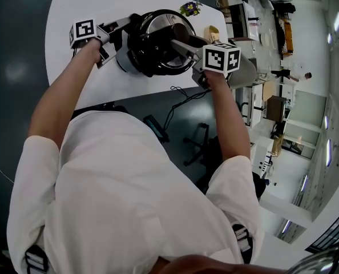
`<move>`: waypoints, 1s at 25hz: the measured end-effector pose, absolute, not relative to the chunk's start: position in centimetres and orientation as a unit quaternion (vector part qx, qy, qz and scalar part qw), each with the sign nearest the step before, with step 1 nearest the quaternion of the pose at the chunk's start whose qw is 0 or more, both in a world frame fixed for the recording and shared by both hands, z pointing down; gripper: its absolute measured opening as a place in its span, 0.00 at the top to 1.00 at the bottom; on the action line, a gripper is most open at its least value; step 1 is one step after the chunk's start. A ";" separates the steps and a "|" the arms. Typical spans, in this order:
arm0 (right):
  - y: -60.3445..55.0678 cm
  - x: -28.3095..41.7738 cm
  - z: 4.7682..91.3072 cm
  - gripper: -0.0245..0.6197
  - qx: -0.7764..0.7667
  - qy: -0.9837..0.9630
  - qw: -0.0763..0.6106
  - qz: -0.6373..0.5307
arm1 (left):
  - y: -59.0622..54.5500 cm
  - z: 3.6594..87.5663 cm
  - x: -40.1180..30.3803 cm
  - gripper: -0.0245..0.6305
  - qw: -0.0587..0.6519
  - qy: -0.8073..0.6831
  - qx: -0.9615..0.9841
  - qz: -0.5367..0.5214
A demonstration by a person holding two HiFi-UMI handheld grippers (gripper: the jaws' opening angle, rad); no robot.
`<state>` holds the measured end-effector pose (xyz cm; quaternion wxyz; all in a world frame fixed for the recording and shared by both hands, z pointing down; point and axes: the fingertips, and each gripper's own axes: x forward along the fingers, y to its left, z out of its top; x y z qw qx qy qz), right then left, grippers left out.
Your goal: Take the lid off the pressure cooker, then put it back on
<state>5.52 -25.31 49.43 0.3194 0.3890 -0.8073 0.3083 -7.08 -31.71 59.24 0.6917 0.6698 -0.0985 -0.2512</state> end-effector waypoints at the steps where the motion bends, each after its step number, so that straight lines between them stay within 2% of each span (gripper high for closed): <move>1: -25.3 5.3 49.4 0.53 0.386 -0.809 0.323 0.303 | -31.8 59.7 -7.1 0.86 0.692 -0.101 0.670 -0.251; 25: -25.4 5.1 52.6 0.52 0.333 -0.817 0.379 0.280 | -31.5 58.7 -7.1 0.86 0.692 -0.091 0.668 -0.258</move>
